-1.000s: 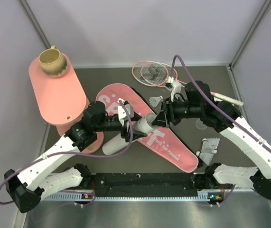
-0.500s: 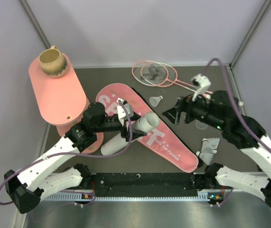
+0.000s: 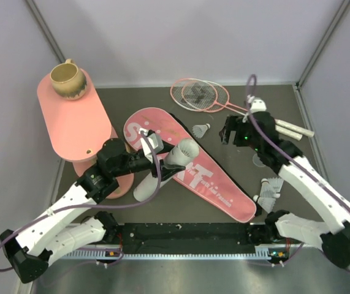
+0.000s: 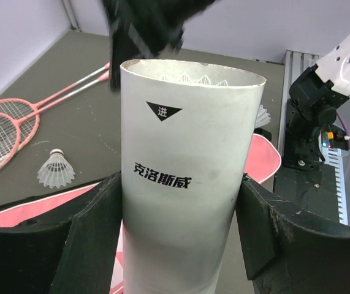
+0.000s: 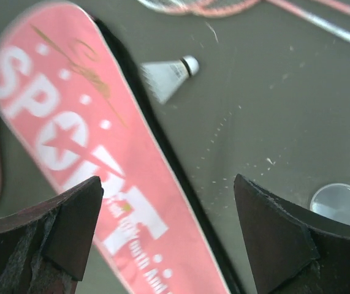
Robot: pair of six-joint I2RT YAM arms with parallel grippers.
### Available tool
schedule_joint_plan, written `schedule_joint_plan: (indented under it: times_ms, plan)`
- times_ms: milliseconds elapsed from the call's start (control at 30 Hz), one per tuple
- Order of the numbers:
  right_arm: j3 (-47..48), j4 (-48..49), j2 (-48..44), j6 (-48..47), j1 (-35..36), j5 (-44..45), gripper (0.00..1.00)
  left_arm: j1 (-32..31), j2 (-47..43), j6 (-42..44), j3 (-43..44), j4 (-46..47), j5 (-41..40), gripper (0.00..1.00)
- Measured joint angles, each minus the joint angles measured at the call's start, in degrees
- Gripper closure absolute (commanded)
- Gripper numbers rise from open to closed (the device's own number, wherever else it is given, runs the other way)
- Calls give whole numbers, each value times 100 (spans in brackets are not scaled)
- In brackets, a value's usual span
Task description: Pack up the badminton gear
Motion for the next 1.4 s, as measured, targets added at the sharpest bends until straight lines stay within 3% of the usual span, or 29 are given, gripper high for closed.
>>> schedule_joint_plan:
  times_ms: [200,400,633,900,1000,1100,1167,1200,1233,1400]
  plan:
    - [-238,767,1860,-636,-94,-111,19,0,-350,2,-199,203,-175,91]
    - [776,999,3626,-852,-94,-72,25,0,-435,50,-238,232,-275,91]
    - [2006,1062,4865,-938,9,35,32,0,-435,96,-238,229,-291,91]
    - [2756,984,5689,-1158,354,584,43,0,-398,105,-238,251,-278,91]
    - [2977,883,5991,-1220,446,846,50,0,-328,94,-238,284,-245,91]
    - [3084,855,6247,-1235,472,1106,64,0,-308,66,-238,284,-245,91]
    - [3086,796,6310,-1222,476,1290,80,0,-306,66,-238,289,-245,91]
    - [3086,763,6325,-1204,476,1414,95,0,-306,63,-238,291,-247,91]
    - [3093,745,6334,-1207,474,1513,100,0,-304,63,-238,291,-247,91]
    - [3049,758,6293,-1178,470,1939,100,0,-280,68,-238,304,-260,91]
